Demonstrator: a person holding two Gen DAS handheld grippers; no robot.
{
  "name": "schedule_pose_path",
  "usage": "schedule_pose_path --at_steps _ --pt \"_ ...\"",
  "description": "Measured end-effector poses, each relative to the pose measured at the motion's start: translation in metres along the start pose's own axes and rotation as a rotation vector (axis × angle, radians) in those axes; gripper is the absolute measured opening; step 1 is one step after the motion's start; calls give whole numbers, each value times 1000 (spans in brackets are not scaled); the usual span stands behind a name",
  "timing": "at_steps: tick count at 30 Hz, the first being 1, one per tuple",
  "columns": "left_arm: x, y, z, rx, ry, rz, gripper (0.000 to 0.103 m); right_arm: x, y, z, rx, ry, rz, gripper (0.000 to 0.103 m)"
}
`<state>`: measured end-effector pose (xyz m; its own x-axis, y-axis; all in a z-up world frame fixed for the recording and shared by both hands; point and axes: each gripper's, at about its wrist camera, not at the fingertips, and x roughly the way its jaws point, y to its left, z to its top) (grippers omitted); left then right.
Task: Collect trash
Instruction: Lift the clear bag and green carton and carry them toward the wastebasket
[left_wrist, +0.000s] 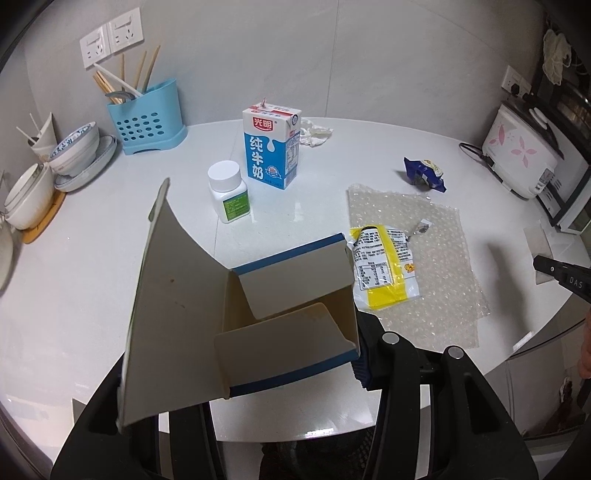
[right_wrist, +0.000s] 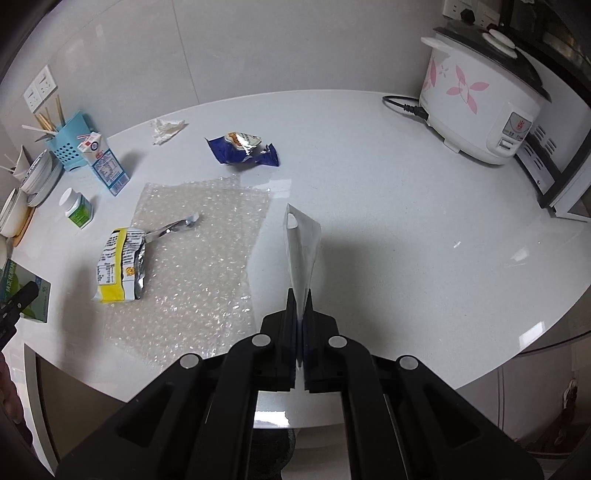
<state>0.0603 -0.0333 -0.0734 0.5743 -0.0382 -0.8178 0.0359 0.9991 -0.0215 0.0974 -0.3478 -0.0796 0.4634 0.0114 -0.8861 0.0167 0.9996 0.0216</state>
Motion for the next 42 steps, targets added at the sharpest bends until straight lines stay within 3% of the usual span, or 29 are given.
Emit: schedule_pose_path --at_steps 28,42 --pt "-58 -38 -66 28 -6 -96 47 -66 31 -77 -77 -64 90 1" --pt "-57 -58 -116 89 34 -131 47 -73 40 -128 -86 -42 121 1"
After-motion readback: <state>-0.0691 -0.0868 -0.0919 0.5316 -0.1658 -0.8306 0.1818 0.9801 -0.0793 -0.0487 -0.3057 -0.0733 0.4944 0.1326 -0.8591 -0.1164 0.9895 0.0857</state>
